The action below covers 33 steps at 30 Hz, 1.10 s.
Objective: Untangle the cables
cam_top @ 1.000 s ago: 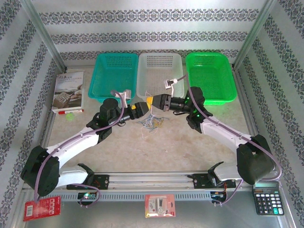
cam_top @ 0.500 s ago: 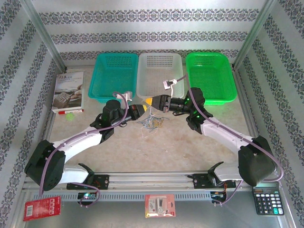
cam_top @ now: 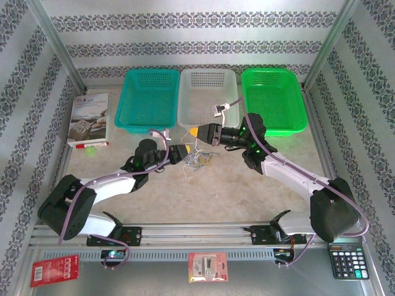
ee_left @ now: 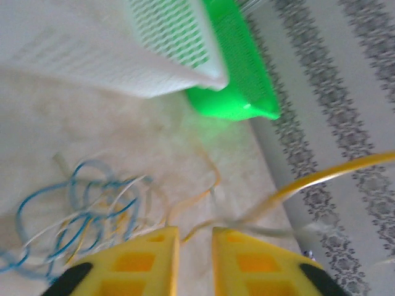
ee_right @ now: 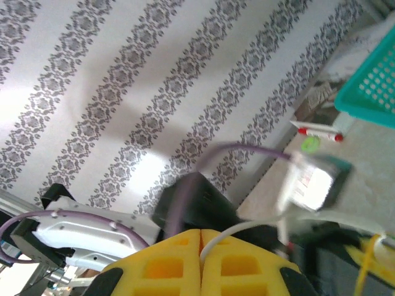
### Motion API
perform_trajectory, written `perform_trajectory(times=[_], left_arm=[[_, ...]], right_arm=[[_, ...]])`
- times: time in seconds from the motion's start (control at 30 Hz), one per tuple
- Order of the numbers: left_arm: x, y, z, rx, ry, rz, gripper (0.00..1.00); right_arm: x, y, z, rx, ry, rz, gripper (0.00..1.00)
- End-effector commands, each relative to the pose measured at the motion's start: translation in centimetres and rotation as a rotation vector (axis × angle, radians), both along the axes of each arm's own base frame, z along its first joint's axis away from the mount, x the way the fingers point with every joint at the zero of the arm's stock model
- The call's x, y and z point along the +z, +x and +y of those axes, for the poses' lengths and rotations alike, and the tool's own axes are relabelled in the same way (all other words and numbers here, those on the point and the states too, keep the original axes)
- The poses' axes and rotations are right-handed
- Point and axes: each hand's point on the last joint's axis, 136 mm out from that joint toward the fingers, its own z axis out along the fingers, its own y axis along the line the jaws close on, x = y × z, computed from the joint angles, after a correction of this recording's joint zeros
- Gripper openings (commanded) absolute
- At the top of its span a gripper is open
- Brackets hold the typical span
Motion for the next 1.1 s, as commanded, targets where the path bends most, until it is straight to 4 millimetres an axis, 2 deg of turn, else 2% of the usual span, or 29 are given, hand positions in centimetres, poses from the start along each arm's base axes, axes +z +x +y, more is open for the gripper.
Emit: perform_trajectory(times=[0.0,0.2,0.33,0.6,0.8,0.9,1.07], left_arm=[[-3.0,-0.5,0.7,0.009,0.028,0.074,0.25],[-3.4,-0.6,0.7,0.009,0.034,0.079,0.31],[-2.8,-0.8,1.0,0.014,0.041,0.074,0.36],[-1.3,-2.1,2.8,0.061,0.093,0.089,0.59],[2.5,-2.2,3.6,0.090,0.070,0.008,0.71],[4.8,-2.1,3.3,0.076,0.042,-0.039,0.74],[9.2,-1.7,2.2,0.038,-0.035,-0.129,0.78]], right_arm=[[3.8,-0.4,-0.7,-0.010,0.073,-0.136,0.00],[2.1,-0.1,-0.8,-0.023,0.053,-0.108,0.00],[1.3,0.3,-1.1,-0.038,0.043,-0.097,0.00],[1.1,0.4,-1.3,-0.042,0.041,-0.092,0.00],[0.7,0.3,-1.0,-0.018,0.048,-0.079,0.00],[1.8,-0.4,-0.9,0.007,0.082,-0.105,0.00],[0.9,0.1,-0.8,-0.003,0.055,-0.074,0.00]])
